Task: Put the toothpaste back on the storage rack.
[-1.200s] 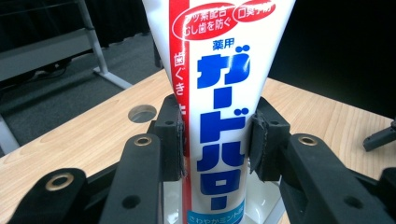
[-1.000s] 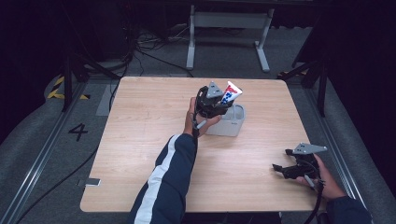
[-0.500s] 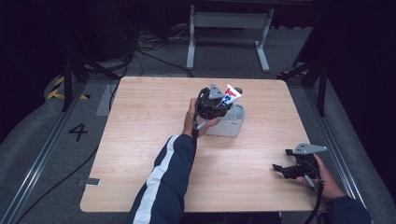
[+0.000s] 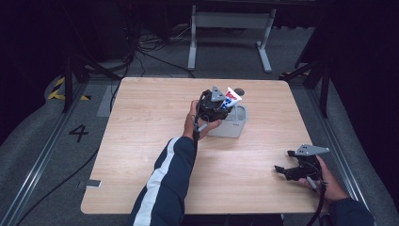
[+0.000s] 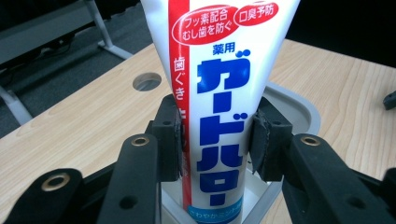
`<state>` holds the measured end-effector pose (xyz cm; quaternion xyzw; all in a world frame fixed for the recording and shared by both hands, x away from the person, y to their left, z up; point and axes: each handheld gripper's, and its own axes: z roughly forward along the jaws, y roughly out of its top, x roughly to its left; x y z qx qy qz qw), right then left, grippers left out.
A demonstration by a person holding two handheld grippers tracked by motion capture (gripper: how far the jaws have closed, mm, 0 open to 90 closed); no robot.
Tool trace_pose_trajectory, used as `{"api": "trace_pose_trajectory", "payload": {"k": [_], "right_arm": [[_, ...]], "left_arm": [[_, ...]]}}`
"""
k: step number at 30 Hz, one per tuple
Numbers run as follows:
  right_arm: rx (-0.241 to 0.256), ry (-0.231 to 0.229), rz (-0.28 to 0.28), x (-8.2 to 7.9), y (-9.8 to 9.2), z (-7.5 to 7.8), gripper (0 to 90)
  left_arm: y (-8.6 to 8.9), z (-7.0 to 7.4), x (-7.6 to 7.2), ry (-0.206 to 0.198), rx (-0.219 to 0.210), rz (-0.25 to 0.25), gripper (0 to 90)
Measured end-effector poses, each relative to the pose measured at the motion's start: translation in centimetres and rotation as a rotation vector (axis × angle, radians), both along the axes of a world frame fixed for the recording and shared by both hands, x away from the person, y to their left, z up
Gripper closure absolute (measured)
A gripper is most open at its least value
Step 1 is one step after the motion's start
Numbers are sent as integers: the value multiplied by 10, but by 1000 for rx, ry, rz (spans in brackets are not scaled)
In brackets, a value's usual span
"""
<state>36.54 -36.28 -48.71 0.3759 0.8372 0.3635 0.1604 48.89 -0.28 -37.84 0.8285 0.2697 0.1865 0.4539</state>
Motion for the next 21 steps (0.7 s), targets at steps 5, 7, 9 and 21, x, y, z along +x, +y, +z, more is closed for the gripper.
{"api": "trace_pose_trajectory", "payload": {"k": [5, 7, 9, 21], "right_arm": [[1, 2, -1, 0, 0, 0, 100], [1, 2, -1, 0, 0, 0, 100], [1, 2, 0, 0, 0, 0, 100], [1, 1, 0, 0, 0, 0, 100]], "left_arm": [[0, -5, 1, 15, 32, 6, 591], [-1, -6, 1, 18, 57, 6, 582], [-2, -8, 2, 23, 79, 7, 566], [2, 2, 0, 11, 27, -5, 642]]}}
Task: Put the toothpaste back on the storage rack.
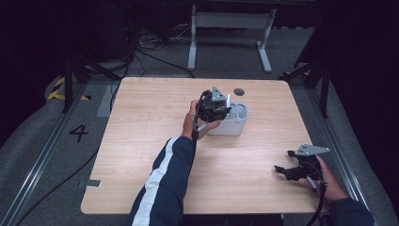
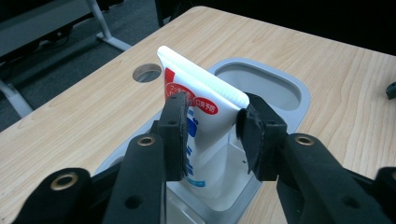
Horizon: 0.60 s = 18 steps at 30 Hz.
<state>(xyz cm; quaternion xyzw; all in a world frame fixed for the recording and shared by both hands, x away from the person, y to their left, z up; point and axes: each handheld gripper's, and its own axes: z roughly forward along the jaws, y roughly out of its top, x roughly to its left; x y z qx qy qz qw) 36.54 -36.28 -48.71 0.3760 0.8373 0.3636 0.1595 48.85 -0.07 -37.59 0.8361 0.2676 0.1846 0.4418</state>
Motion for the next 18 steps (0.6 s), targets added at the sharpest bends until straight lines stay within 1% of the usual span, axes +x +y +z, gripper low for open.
{"api": "trace_pose_trajectory", "payload": {"k": [1, 5, 7, 14, 15, 18], "right_arm": [[0, 1, 0, 0, 0, 0, 100], [0, 0, 0, 0, 0, 0, 100], [0, 1, -1, 0, 0, 0, 100], [0, 1, 0, 0, 0, 0, 100], [0, 1, 0, 0, 0, 0, 100], [1, 0, 0, 0, 0, 0, 100]], "left_arm": [[1, 0, -1, 6, -3, 1, 639], [2, -2, -1, 9, -10, -4, 631], [3, -2, -2, 9, -5, -8, 625], [6, -1, -10, -6, 7, -16, 614], [7, 0, -12, -18, 14, -20, 611], [10, 3, -16, -23, 19, -24, 607]]}}
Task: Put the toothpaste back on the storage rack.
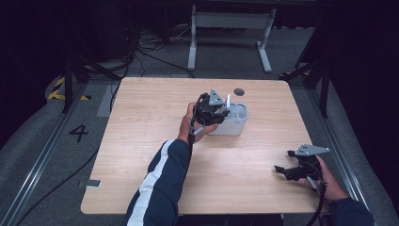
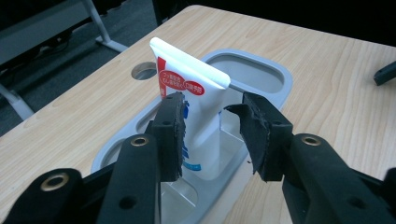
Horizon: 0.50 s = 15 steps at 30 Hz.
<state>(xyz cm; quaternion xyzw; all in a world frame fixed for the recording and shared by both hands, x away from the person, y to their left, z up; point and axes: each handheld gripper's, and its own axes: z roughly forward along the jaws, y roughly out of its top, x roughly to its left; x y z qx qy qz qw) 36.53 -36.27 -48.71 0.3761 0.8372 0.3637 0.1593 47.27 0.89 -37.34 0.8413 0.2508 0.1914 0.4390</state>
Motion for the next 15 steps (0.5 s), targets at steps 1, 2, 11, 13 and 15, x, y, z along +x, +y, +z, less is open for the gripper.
{"api": "trace_pose_trajectory", "payload": {"k": [1, 2, 11, 13, 15], "right_arm": [[0, 0, 0, 0, 0, 0, 100], [-1, 0, 0, 0, 0, 0, 100], [-1, -1, 0, 0, 0, 0, 100], [-1, 0, 0, 0, 0, 0, 100], [0, 1, 0, 0, 0, 0, 100]], "left_arm": [[1, 1, -1, -11, 0, 0, 605], [3, 2, -3, -18, 11, 3, 604], [19, 14, -20, -36, 58, -18, 560], [21, 14, -24, -41, 70, -26, 547], [24, 14, -28, -42, 90, -31, 534]]}}
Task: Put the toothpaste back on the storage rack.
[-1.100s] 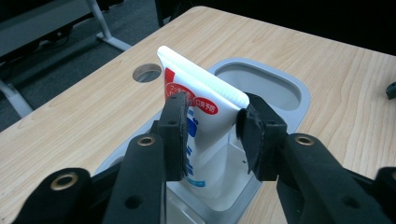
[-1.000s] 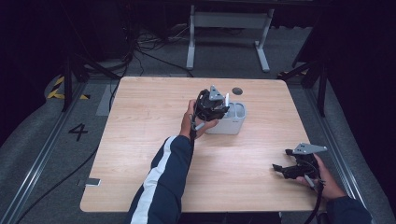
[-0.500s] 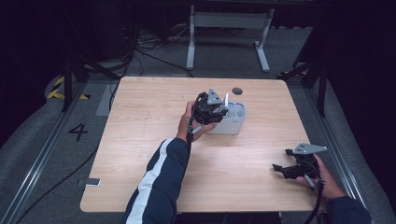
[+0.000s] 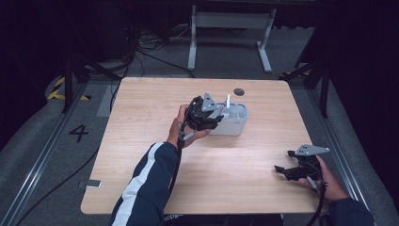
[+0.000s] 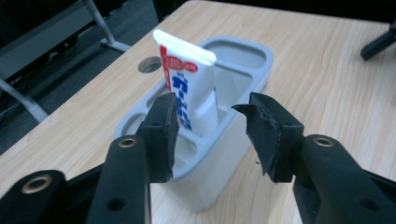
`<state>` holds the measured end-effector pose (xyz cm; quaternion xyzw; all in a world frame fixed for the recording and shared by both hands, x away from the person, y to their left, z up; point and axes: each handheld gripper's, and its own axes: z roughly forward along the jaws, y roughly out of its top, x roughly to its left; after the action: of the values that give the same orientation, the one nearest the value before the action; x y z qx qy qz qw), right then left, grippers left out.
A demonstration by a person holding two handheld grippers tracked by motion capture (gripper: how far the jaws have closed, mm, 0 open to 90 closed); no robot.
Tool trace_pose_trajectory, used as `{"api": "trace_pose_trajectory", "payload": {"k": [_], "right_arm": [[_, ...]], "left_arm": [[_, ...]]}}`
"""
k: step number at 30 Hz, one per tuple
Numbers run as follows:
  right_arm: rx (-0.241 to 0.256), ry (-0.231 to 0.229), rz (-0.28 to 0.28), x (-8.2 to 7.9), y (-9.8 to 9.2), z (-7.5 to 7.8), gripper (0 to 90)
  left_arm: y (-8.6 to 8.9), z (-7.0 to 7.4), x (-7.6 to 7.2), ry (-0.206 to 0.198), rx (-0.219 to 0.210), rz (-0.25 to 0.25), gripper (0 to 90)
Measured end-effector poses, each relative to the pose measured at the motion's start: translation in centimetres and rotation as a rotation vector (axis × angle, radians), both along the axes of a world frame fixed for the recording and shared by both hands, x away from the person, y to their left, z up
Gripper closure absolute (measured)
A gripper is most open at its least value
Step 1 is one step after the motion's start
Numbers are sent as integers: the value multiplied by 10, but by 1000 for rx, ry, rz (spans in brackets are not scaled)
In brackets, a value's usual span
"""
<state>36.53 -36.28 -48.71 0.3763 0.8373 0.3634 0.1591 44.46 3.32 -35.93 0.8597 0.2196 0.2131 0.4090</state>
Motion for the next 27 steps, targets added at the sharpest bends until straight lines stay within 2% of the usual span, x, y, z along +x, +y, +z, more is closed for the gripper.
{"api": "trace_pose_trajectory", "payload": {"k": [5, 13, 18, 20, 27], "right_arm": [[0, -1, 2, 0, 0, 0, 100], [-1, -3, 7, 0, -1, 0, 100], [-1, -3, 7, 0, -1, 0, 101], [0, -3, 8, 0, -1, 0, 100], [-2, -3, 10, 0, -1, 0, 101]], "left_arm": [[10, 1, -9, -11, 53, 0, 491], [28, -1, -23, -10, 102, 17, 417], [41, -6, -32, 3, 140, 29, 384], [46, -9, -35, 5, 142, 34, 373], [65, -23, -45, 21, 192, 61, 341]]}}
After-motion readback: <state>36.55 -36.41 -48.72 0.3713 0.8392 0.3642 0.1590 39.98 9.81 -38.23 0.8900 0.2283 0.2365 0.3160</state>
